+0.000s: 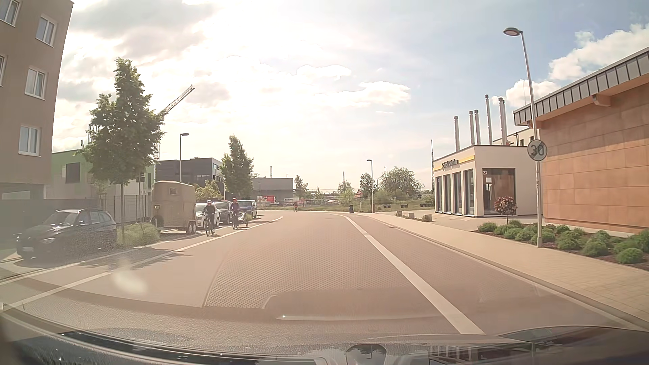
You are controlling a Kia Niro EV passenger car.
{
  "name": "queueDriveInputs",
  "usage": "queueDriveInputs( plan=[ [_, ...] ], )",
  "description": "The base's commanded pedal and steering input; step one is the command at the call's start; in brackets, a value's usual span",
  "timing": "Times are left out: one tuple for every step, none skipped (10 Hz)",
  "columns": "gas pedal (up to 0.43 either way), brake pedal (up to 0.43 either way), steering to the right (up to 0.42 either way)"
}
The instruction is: Follow the waypoints while adhering to traffic rules and regulations
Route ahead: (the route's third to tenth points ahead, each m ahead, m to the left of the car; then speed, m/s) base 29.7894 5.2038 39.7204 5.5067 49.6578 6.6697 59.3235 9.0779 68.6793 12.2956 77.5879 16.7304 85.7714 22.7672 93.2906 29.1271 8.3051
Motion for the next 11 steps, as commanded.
queueDriveInputs(
  plan=[
    [0.059,0.000,0.000],
    [0.059,0.000,0.000],
    [0.059,0.000,-0.001],
    [0.059,0.000,-0.001],
    [0.059,0.000,-0.002],
    [0.059,0.000,-0.002],
    [0.059,0.000,-0.002],
    [0.067,0.000,-0.002],
    [0.067,0.000,-0.002],
    [0.067,0.000,-0.002],
    [0.079,0.000,-0.002]
  ],
)
